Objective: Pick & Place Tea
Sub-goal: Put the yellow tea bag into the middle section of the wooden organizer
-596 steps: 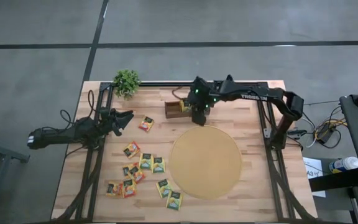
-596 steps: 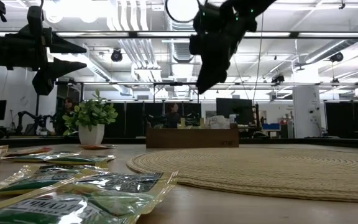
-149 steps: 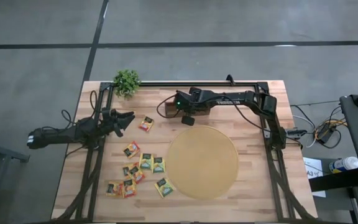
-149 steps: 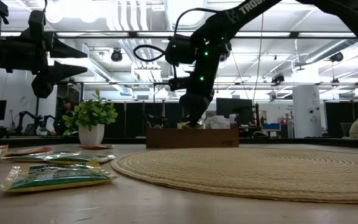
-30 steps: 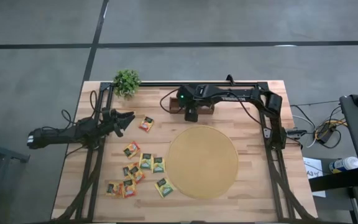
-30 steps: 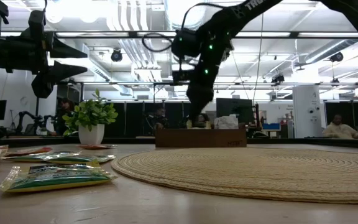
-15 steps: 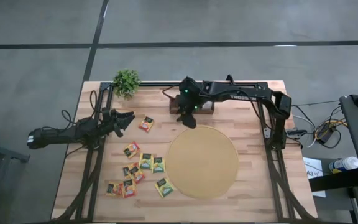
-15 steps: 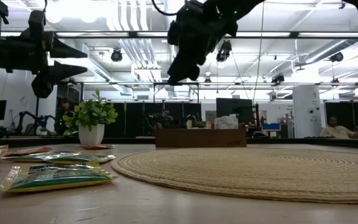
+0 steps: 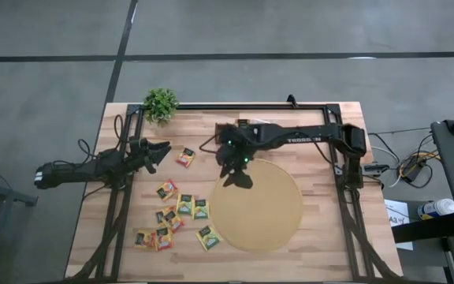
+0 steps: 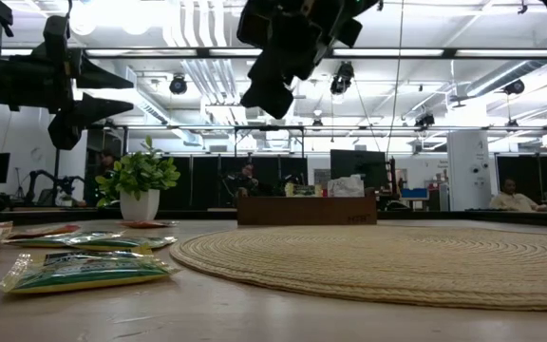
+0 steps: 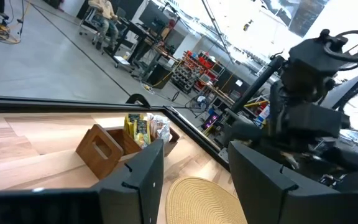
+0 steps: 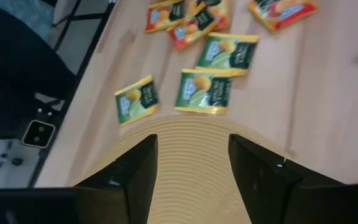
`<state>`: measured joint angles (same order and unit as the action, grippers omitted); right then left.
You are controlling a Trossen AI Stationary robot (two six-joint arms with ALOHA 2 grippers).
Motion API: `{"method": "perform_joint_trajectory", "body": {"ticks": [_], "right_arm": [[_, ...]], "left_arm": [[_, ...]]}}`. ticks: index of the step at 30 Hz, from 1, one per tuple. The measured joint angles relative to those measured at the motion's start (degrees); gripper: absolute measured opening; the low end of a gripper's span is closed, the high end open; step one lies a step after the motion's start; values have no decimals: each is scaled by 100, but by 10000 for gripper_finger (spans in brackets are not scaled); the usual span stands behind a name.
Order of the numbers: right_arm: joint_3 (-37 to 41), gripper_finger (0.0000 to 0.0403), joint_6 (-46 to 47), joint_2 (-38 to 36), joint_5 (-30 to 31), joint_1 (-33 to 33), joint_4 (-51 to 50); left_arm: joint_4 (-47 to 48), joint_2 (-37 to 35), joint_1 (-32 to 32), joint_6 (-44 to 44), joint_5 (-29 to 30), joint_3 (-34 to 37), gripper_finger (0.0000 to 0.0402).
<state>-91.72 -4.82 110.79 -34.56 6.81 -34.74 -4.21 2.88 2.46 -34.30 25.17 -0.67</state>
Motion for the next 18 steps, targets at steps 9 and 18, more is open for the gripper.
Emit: {"method": "perform_joint_trajectory", "body": {"ticks": [9,18], "right_arm": [[0,194,322,11,20,-474,405],[0,194,765,355,270,-875,1010]], "left_arm": [[0,2,0,0,0,0,174],[0,2,2,0,-2,0,174]]}}
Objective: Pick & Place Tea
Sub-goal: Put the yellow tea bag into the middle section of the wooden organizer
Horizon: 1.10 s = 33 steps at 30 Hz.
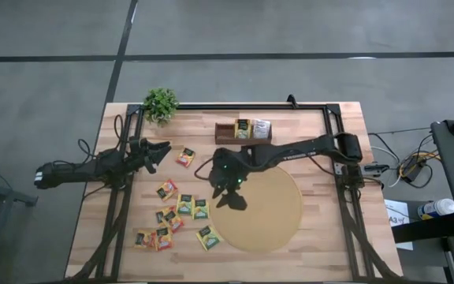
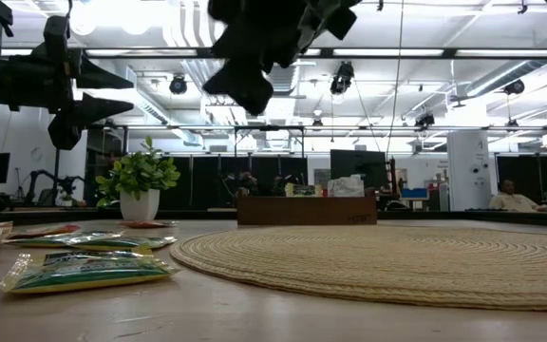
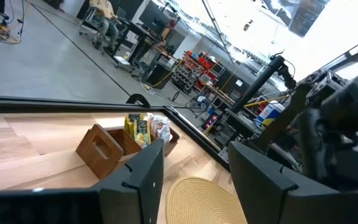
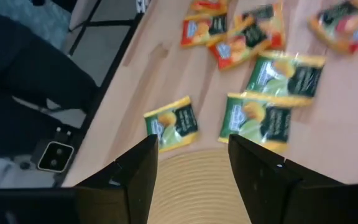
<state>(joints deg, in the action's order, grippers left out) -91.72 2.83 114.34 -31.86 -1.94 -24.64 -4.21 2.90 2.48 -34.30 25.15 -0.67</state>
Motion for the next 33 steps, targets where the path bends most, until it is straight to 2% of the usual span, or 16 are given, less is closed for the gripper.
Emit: {"method": "perform_joint_trajectory", "body": {"ticks": [8,14,24,33], "right_arm": [[-2,194,505,204,70,-363,205],[-2,194,829,278,642,-506,301],[-171,194,1362,870,636,-586,469],[-946,194,1482,1627,479,-811,383]], "left_arm": [[7,2,-1,-1,4,0,174],[9,2,-2,0,3,0,174],[9,12,-2,0,3,0,174],[7,26,-2,0,2,0,174]]}}
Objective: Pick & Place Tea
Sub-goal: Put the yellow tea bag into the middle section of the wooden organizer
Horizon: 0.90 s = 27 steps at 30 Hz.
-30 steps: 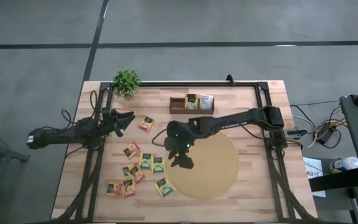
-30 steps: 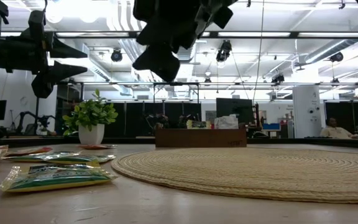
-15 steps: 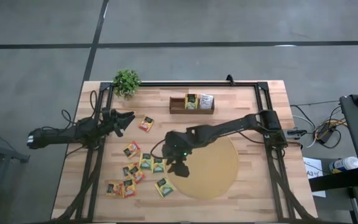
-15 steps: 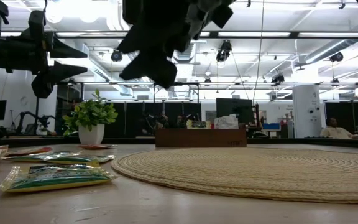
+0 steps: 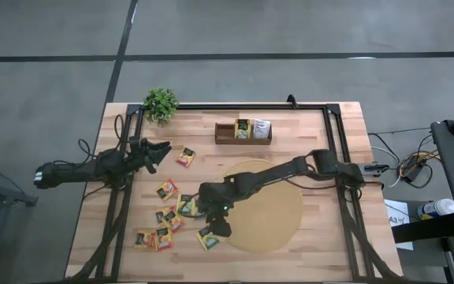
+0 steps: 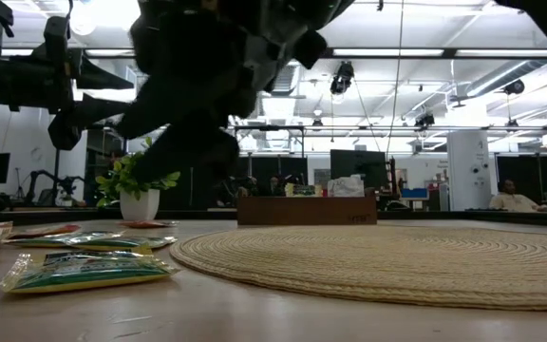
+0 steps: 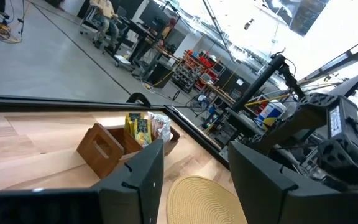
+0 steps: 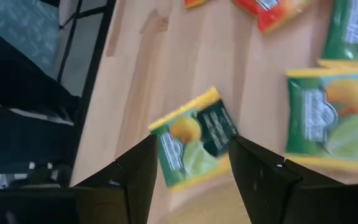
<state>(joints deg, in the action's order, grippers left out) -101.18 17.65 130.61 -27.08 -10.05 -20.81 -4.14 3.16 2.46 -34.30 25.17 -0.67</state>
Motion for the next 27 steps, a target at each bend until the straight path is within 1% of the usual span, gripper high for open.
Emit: {"method": "perform_joint_trajectory", "body": {"ticks": [2,8,12,15,22,27], "right_arm": [[-281,194,1,194,1,-25,-166],[-1220,194,-51,807,9,-17,-1361],[-1684,194,-162,1151,9,-20,-1810],[-1799,194,-127,1197,7,-21,-1807],[-1790,194,-118,1197,14,-19,-1842],[-1839,194,-135,1186,160,-17,-1832]], "left_arm": [[-2,2,2,-2,2,0,174],[-2,0,2,0,-2,0,174],[-2,0,0,-1,1,0,174],[-4,0,1,0,1,0,174],[-4,0,0,-2,2,0,174],[-4,0,2,0,0,0,174]]}}
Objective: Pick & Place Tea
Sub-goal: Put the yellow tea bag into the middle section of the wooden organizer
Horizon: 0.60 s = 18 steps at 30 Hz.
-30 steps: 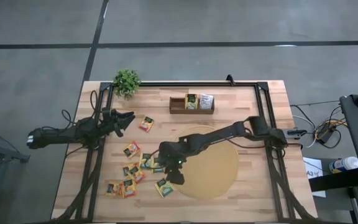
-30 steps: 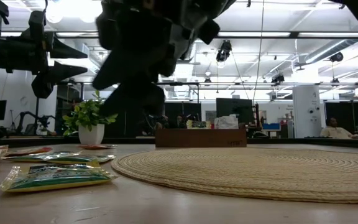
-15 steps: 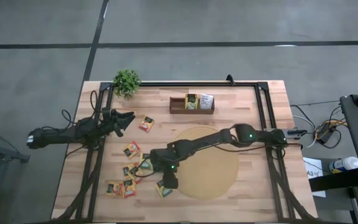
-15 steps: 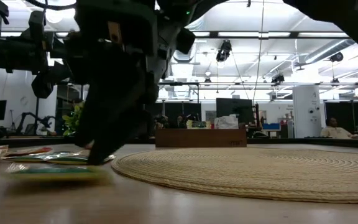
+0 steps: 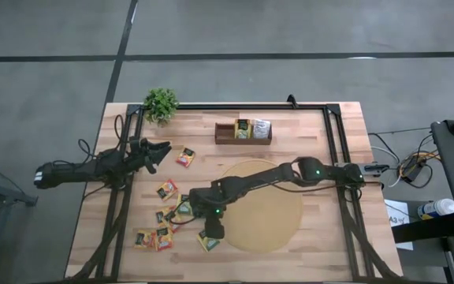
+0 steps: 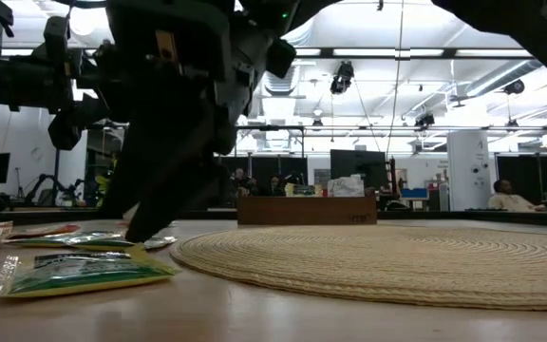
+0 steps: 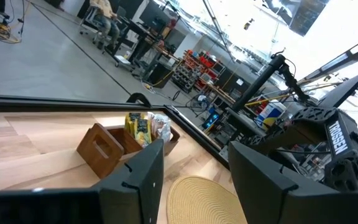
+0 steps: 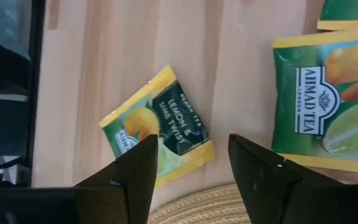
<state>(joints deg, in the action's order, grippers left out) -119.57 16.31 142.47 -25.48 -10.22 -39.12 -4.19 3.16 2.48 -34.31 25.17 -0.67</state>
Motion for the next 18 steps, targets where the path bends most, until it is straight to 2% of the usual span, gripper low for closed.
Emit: {"method": "perform_joint_trajectory", "body": {"ticks": [18], "right_arm": [[81,194,-173,0,-31,-52,-235]], "left_arm": [[-2,0,-2,0,0,0,174]]}}
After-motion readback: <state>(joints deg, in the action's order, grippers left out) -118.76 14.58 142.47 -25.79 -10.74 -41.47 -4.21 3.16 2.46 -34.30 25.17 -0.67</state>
